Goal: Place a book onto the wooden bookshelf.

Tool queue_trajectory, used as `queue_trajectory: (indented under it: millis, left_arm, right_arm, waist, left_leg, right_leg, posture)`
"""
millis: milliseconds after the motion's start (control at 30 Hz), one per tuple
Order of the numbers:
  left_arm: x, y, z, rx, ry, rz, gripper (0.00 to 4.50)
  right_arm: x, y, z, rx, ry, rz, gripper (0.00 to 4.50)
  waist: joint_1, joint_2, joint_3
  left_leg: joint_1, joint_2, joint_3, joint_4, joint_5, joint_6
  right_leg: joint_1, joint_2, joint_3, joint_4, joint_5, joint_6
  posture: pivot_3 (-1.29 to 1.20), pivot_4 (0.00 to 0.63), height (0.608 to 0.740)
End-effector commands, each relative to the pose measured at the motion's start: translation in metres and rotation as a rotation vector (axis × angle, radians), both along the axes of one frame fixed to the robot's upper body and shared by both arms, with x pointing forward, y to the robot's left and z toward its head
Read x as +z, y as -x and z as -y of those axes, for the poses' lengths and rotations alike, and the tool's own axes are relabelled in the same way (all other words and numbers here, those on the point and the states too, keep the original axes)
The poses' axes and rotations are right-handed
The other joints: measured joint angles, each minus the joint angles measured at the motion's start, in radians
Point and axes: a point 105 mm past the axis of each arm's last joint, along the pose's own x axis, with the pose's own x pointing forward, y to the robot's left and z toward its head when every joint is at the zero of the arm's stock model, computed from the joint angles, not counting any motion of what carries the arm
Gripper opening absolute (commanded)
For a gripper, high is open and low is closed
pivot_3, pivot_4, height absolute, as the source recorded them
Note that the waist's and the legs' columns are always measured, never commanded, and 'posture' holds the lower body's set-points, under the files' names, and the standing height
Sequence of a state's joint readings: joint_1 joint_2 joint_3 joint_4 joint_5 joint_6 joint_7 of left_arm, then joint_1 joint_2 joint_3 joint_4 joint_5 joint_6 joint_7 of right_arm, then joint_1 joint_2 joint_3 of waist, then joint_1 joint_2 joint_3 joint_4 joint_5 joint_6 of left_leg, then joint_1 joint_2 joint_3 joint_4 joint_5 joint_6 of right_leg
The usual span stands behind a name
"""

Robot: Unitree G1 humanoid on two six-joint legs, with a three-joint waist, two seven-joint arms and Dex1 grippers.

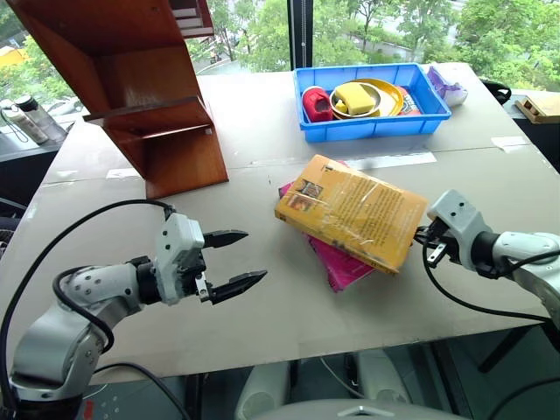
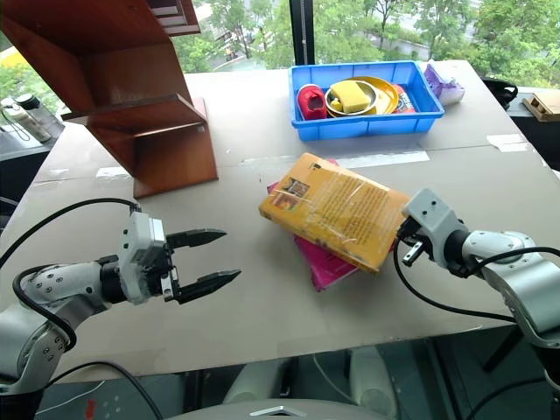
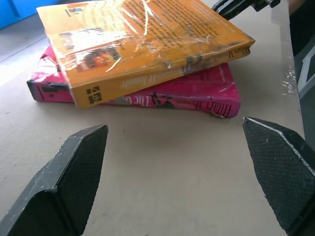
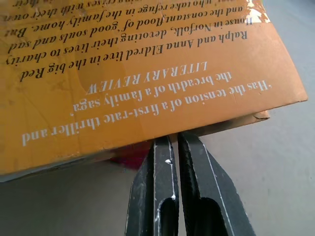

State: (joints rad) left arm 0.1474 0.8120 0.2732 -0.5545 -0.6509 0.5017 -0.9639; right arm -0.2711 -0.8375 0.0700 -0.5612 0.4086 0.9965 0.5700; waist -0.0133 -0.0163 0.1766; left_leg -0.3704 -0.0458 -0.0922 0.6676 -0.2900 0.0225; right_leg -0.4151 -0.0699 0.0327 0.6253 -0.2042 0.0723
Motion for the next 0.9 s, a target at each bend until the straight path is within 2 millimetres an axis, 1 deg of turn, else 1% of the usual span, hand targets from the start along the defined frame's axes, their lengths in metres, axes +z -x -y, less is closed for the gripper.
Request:
queue_trajectory:
  millis: [33,233,300,367,433,467,533,567,600,633,667,700,733,767,833,867,900]
  left_arm:
    - [0.008,0.004,0.001,0.0,-0.013,0.062,4.5]
    - [0.005,0.005,-0.003,0.043,-0.005,0.051,4.5]
    - [0.001,0.004,-0.005,0.057,-0.016,0.044,4.5]
    - [0.002,-0.001,-0.006,0.097,0.022,0.032,4.5]
    - [0.003,-0.008,-0.009,0.161,0.06,0.002,4.5]
    - [0.002,-0.009,-0.01,0.181,0.086,-0.027,4.5]
    - [0.0,-0.011,-0.01,0.226,0.158,-0.112,4.5]
    - [-0.002,-0.012,-0.01,0.241,0.191,-0.155,4.5]
    - [-0.004,-0.011,-0.009,0.246,0.226,-0.205,4.5]
    - [-0.013,-0.011,-0.009,0.286,0.293,-0.301,4.5]
    - [-0.019,-0.012,-0.01,0.31,0.333,-0.366,4.5]
    - [-0.023,-0.012,-0.007,0.328,0.413,-0.436,4.5]
    - [-0.025,-0.015,-0.005,0.357,0.496,-0.498,4.5]
    - [-0.026,-0.018,-0.004,0.379,0.551,-0.538,4.5]
    - [-0.027,-0.026,-0.001,0.422,0.665,-0.612,4.5]
    - [-0.029,-0.029,0.003,0.432,0.71,-0.659,4.5]
    - [-0.031,-0.032,0.007,0.439,0.745,-0.701,4.5]
  right_arm:
    - [0.003,-0.003,-0.016,0.052,-0.007,0.033,0.04]
    - [0.005,-0.015,-0.035,0.095,-0.015,0.06,0.04]
    - [0.006,-0.02,-0.038,0.102,-0.015,0.068,0.04]
    - [0.009,-0.024,-0.04,0.118,-0.024,0.093,0.04]
    - [0.015,-0.023,-0.032,0.129,-0.031,0.104,0.04]
    - [0.02,-0.018,-0.026,0.151,-0.04,0.102,0.04]
    - [0.03,-0.008,-0.011,0.166,-0.055,0.106,0.53]
    - [0.034,-0.001,-0.006,0.175,-0.056,0.103,0.62]
    - [0.038,0.008,-0.002,0.204,-0.055,0.11,1.12]
    - [0.046,0.023,0.002,0.238,-0.111,0.123,1.72]
    - [0.052,0.034,0.003,0.262,-0.147,0.137,1.81]
    - [0.058,0.044,0.007,0.27,-0.189,0.162,1.98]
    - [0.061,0.055,0.012,0.274,-0.227,0.174,2.36]
    - [0.062,0.062,0.015,0.273,-0.244,0.183,2.94]
    - [0.063,0.077,0.019,0.279,-0.278,0.186,3.73]
    - [0.065,0.081,0.021,0.269,-0.299,0.197,4.33]
    - [0.067,0.085,0.022,0.268,-0.318,0.207,4.48]
  waist:
    - [0.0,0.0,0.0]
    - [0.001,0.0,0.0]
    - [0.001,0.0,0.0]
    - [0.001,0.0,0.0]
    - [0.004,0.0,0.0]
    - [0.006,0.001,0.0]
    - [0.006,0.001,0.0]
    - [0.009,0.002,0.001]
    - [0.011,0.002,0.001]
    - [0.011,0.002,0.001]
    - [0.006,0.003,0.001]
    - [0.012,0.005,0.0]
    - [0.016,0.006,0.0]
    - [0.019,0.006,0.0]
    - [0.023,0.005,-0.001]
    - [0.025,0.004,-0.001]
    - [0.026,0.004,-0.001]
  left_leg:
    - [0.0,0.0,0.0,0.0,0.0,0.0]
    - [-0.001,0.0,0.0,0.0,0.0,0.0]
    - [0.0,0.0,0.0,0.0,0.0,0.0]
    - [0.0,0.0,-0.001,0.0,0.0,0.0]
    - [-0.001,-0.001,-0.001,0.0,0.0,0.0]
    - [-0.001,-0.001,-0.002,0.0,0.0,0.0]
    - [-0.002,-0.002,-0.004,0.0,0.0,0.0]
    - [-0.002,-0.002,-0.004,0.0,0.0,0.0]
    - [-0.003,-0.002,-0.005,0.0,0.0,0.0]
    - [-0.004,-0.002,-0.006,0.0,0.0,0.0]
    - [-0.004,-0.002,-0.006,0.0,0.0,0.0]
    - [-0.006,-0.002,-0.007,0.0,0.0,0.0]
    - [-0.007,-0.002,-0.01,0.0,0.0,0.0]
    - [-0.007,-0.002,-0.01,0.001,-0.002,-0.001]
    - [-0.007,-0.002,-0.01,0.002,-0.002,-0.001]
    - [-0.007,-0.002,-0.01,0.003,-0.002,0.0]
    - [-0.007,-0.002,-0.01,0.003,-0.002,-0.001]
  right_leg:
    - [0.0,0.0,0.0,0.0,0.0,0.0]
    - [0.0,0.0,0.0,0.0,0.0,0.0]
    - [0.0,0.0,0.0,0.0,0.0,0.0]
    - [0.0,0.0,-0.001,0.0,0.0,0.0]
    - [-0.001,0.0,-0.001,0.0,0.0,0.0]
    - [-0.001,-0.001,-0.002,0.0,0.0,0.0]
    - [-0.001,-0.001,-0.003,0.0,0.0,0.0]
    - [0.0,-0.001,-0.004,0.0,0.0,0.0]
    - [-0.001,-0.002,-0.005,0.0,0.0,0.0]
    - [-0.001,-0.002,-0.005,0.0,0.0,0.0]
    - [-0.001,-0.002,-0.005,0.0,0.0,0.0]
    - [-0.003,-0.002,-0.007,0.0,0.0,0.0]
    - [-0.003,-0.002,-0.008,0.0,0.0,0.001]
    - [-0.003,-0.001,-0.009,0.0,0.0,0.001]
    - [-0.003,-0.002,-0.008,0.0,0.0,0.001]
    - [-0.002,-0.002,-0.008,0.001,0.0,0.001]
    - [-0.002,-0.002,-0.008,0.001,0.0,0.001]
  posture:
    - [0.0,0.15,0.74]
    - [0.0,0.15,0.74]
    - [0.0,0.15,0.74]
    - [0.0,0.15,0.74]
    - [0.0,0.15,0.74]
    - [0.0,0.15,0.74]
    - [0.0,0.15,0.74]
    - [0.0,0.15,0.74]
    - [0.0,0.15,0.74]
    - [0.0,0.15,0.74]
    - [0.0,0.15,0.74]
    - [0.0,0.15,0.74]
    - [0.0,0.15,0.74]
    - [0.0,0.15,0.74]
    - [0.0,0.15,0.74]
    - [0.0,0.15,0.74]
    - [0.0,0.15,0.74]
